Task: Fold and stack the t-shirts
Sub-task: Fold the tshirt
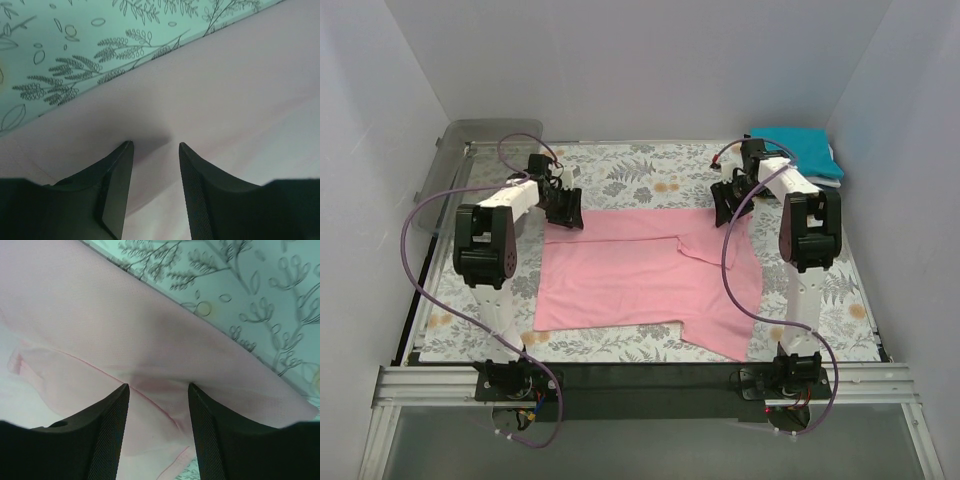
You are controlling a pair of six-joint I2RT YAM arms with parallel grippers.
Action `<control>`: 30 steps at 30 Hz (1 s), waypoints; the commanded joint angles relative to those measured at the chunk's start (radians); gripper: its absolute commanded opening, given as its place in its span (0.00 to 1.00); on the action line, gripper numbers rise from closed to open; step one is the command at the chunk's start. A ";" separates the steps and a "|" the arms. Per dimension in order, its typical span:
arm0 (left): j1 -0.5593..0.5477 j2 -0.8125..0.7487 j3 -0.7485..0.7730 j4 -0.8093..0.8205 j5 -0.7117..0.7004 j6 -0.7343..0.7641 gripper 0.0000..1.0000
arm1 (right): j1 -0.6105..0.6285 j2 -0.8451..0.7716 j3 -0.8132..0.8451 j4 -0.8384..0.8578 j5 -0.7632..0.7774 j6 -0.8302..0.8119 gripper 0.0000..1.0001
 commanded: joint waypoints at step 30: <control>0.049 -0.513 -0.147 -0.367 0.324 0.378 0.53 | 0.126 -0.771 -0.639 -0.240 0.038 -0.512 0.70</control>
